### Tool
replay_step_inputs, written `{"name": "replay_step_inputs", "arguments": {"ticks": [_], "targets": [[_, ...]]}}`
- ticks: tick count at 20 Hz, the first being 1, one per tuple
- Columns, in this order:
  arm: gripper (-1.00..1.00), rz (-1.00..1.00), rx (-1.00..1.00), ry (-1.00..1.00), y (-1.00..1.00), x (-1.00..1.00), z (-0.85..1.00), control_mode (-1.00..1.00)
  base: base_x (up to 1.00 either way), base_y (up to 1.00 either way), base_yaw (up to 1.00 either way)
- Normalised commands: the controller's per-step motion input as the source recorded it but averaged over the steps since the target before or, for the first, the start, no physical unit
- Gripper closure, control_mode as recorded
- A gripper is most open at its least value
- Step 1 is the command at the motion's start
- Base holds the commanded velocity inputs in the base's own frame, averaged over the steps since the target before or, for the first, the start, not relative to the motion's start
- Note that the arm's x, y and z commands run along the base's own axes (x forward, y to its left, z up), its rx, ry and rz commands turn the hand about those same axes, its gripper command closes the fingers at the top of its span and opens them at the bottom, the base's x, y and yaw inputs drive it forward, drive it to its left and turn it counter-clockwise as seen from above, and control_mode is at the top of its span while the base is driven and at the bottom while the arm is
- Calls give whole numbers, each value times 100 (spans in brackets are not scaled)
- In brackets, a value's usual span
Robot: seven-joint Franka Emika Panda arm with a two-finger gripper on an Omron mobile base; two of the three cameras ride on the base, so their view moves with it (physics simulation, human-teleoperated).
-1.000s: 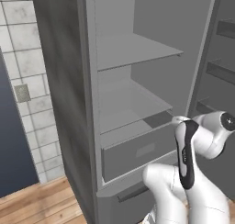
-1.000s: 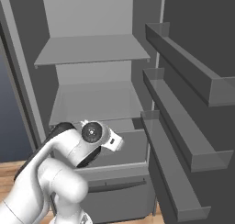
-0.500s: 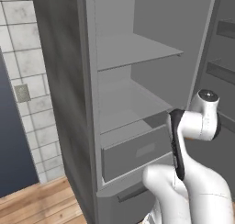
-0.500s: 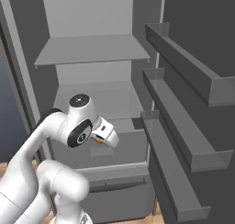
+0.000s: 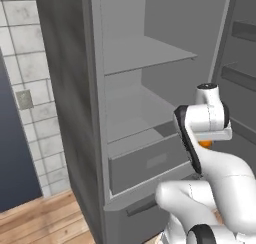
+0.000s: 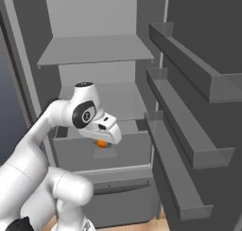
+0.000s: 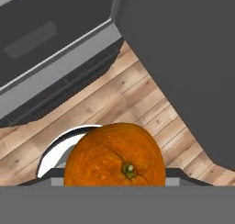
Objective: Retrieve the banana and tangerine from the fridge and place them into the bowl on the dining table.
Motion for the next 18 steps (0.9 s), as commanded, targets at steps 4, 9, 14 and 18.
{"name": "replay_step_inputs", "arguments": {"ticks": [4,9,14,18], "targets": [[100,0,0,0,0,0,0,100,-75,0,5],[100,0,0,0,0,0,0,100,-93,2,3],[100,0,0,0,0,0,0,100,-96,40,0],[100,0,0,0,0,0,0,100,-77,90,0]]}}
